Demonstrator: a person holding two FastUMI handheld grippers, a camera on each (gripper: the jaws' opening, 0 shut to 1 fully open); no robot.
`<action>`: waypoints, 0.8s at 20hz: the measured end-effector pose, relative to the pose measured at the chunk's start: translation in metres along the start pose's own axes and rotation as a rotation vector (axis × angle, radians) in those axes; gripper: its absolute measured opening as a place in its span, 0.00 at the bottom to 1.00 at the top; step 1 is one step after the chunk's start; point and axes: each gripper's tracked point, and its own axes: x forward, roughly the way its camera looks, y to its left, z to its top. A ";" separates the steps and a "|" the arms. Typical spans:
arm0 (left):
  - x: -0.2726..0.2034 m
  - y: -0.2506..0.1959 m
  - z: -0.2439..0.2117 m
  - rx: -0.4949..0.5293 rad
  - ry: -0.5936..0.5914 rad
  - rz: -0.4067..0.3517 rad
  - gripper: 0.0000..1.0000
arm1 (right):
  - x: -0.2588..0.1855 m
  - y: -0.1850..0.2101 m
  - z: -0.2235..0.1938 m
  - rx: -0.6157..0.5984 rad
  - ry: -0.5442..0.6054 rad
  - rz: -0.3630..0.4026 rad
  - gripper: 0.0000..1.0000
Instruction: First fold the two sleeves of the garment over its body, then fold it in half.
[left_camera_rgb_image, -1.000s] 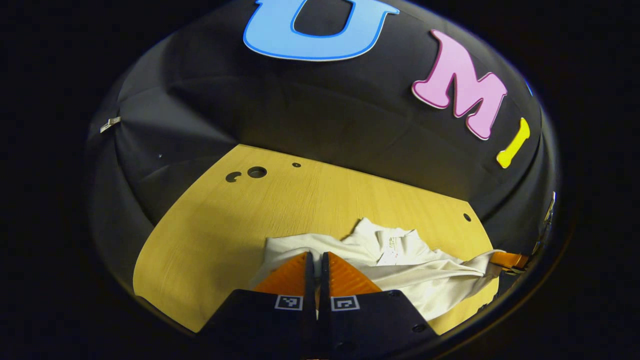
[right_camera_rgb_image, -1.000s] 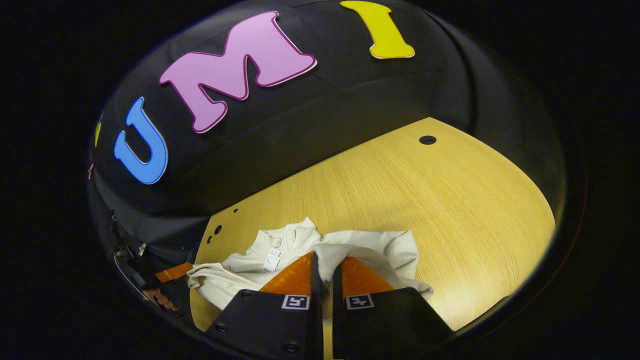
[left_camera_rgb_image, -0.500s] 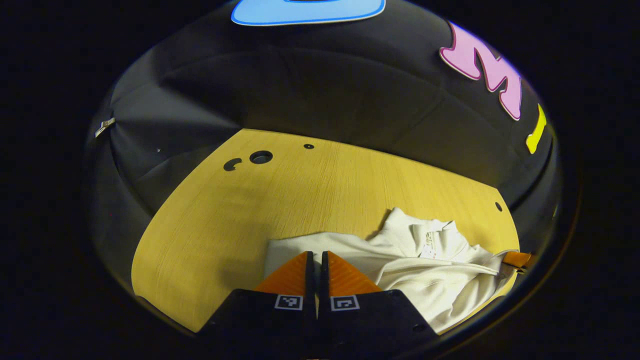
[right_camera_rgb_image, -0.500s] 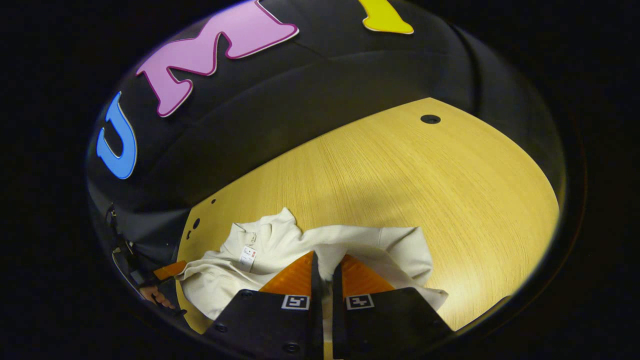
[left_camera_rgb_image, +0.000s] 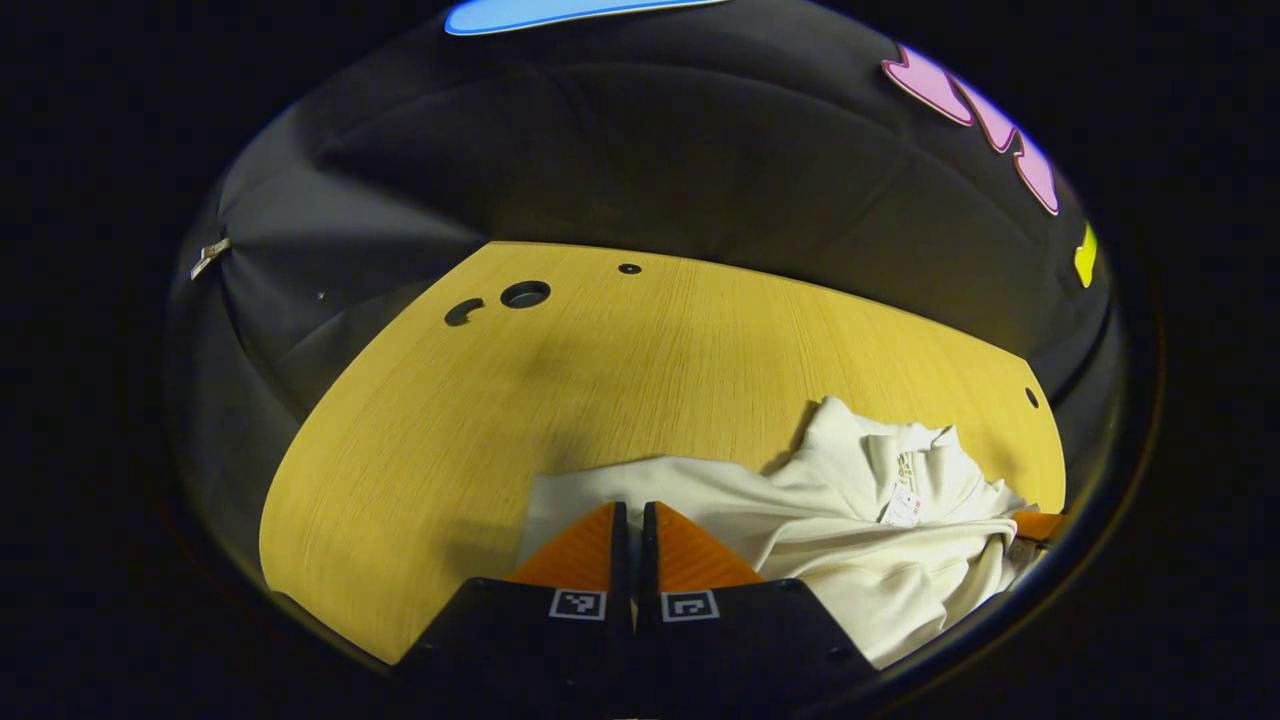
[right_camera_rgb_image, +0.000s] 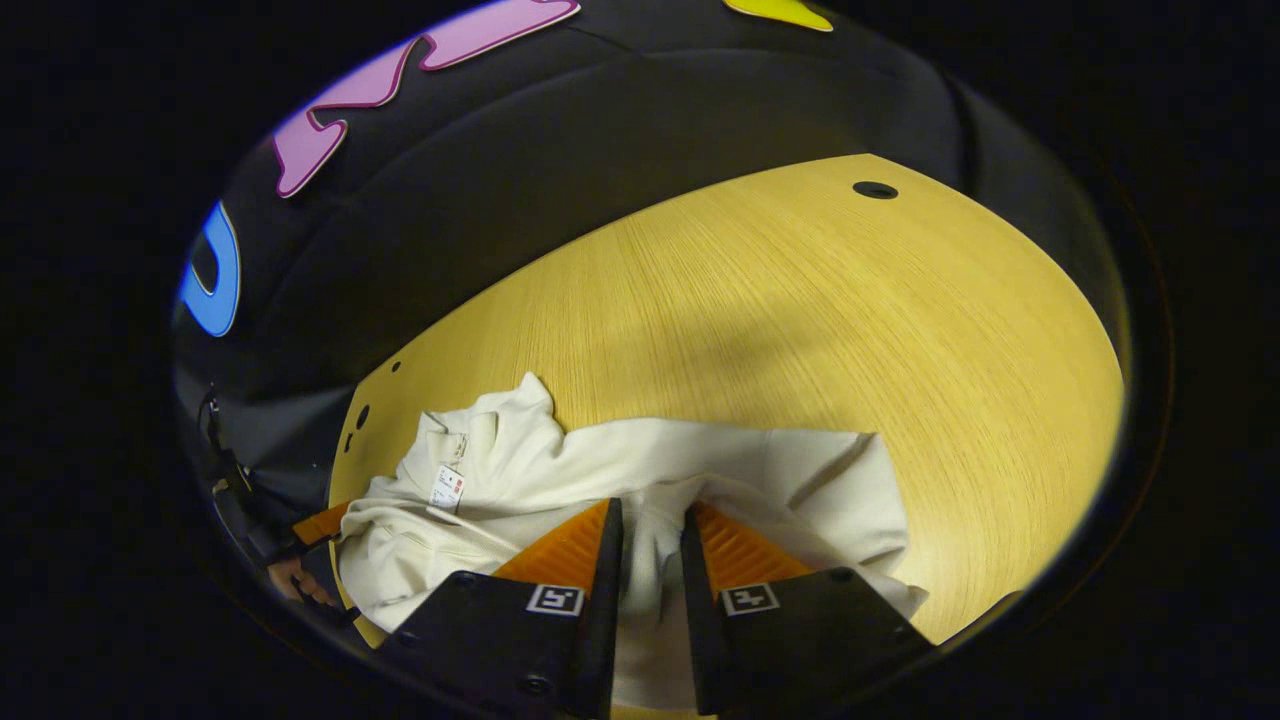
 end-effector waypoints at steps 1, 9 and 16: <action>0.000 0.000 0.000 0.000 -0.002 -0.003 0.06 | -0.002 0.002 0.001 -0.013 -0.008 0.002 0.48; -0.030 0.001 0.016 0.045 -0.082 -0.017 0.85 | -0.036 0.017 0.021 -0.074 -0.099 0.022 0.82; -0.106 -0.001 0.036 0.078 -0.207 -0.041 0.89 | -0.101 0.021 0.035 -0.105 -0.180 0.040 0.95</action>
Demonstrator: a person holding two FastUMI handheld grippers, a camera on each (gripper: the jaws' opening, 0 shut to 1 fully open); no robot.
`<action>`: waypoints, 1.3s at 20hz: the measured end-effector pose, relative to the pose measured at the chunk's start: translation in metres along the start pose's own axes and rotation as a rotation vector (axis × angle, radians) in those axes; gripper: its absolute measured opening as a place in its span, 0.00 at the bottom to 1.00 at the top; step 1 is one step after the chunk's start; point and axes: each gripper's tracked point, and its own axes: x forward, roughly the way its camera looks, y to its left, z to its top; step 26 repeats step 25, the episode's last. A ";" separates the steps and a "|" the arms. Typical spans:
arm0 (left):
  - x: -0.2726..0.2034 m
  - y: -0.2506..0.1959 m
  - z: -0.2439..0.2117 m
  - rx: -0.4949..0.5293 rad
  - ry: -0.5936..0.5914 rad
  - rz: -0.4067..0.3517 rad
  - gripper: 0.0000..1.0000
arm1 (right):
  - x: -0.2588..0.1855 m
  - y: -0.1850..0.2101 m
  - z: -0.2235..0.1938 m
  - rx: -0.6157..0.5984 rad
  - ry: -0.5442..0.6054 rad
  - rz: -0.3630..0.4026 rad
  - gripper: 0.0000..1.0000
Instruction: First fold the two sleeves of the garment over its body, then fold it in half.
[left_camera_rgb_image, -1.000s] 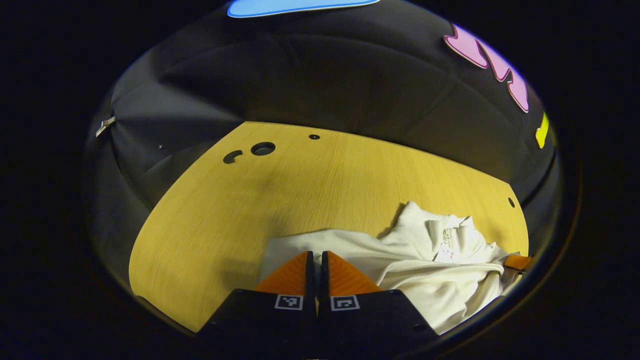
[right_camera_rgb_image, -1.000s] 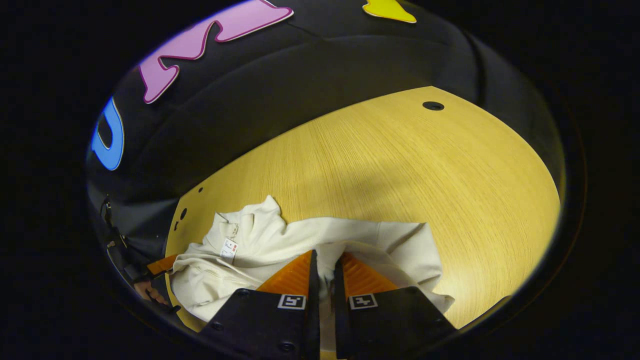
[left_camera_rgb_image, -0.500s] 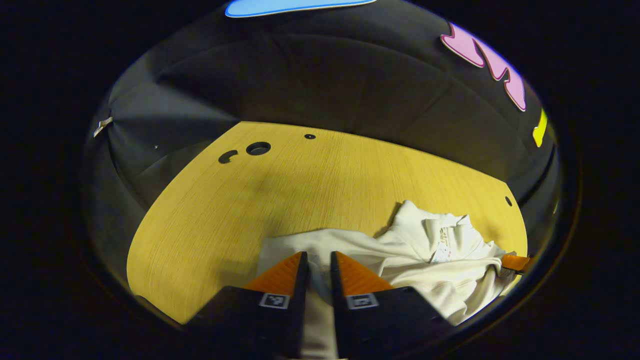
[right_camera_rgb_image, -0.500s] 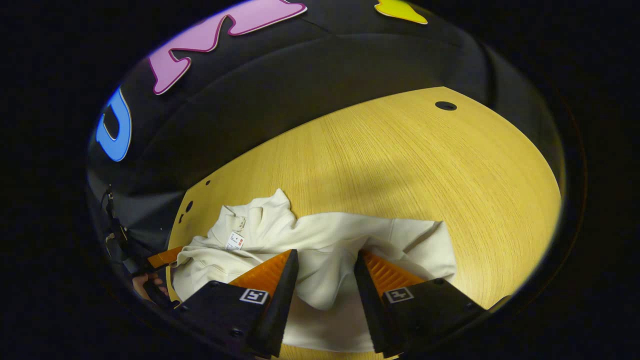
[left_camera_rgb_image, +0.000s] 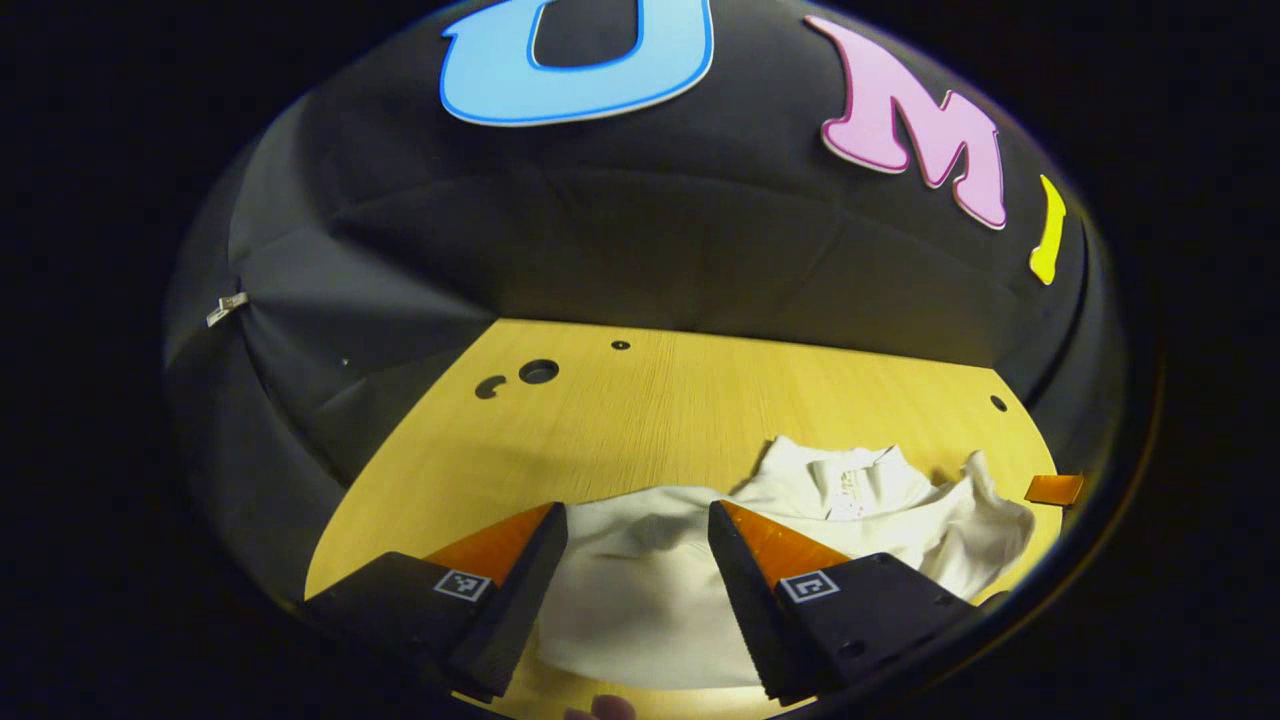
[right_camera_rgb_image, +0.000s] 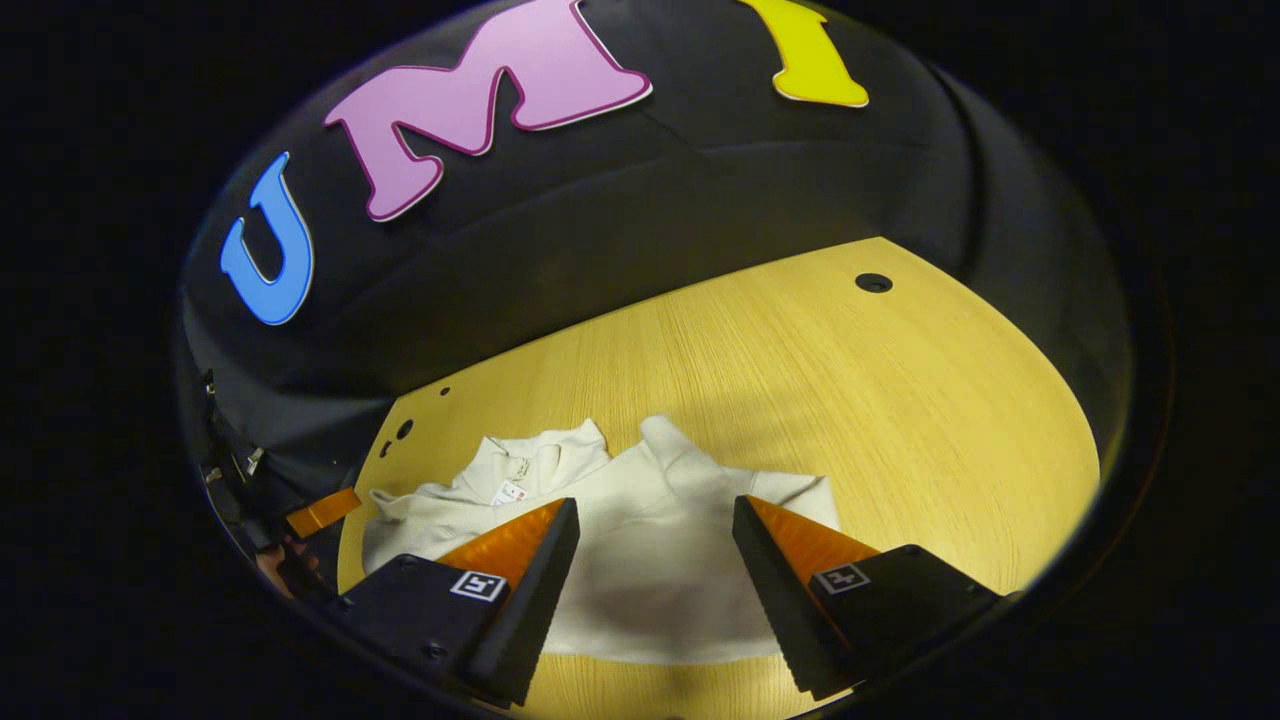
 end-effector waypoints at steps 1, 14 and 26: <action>-0.012 -0.002 0.004 0.002 -0.014 -0.010 0.89 | -0.008 0.003 0.001 -0.012 -0.010 0.004 0.95; -0.131 -0.038 -0.006 0.049 -0.087 -0.145 0.89 | -0.116 0.040 -0.011 -0.114 -0.079 0.084 0.95; -0.169 -0.031 -0.050 0.017 -0.032 -0.129 0.92 | -0.151 0.049 -0.048 -0.118 -0.046 0.107 0.95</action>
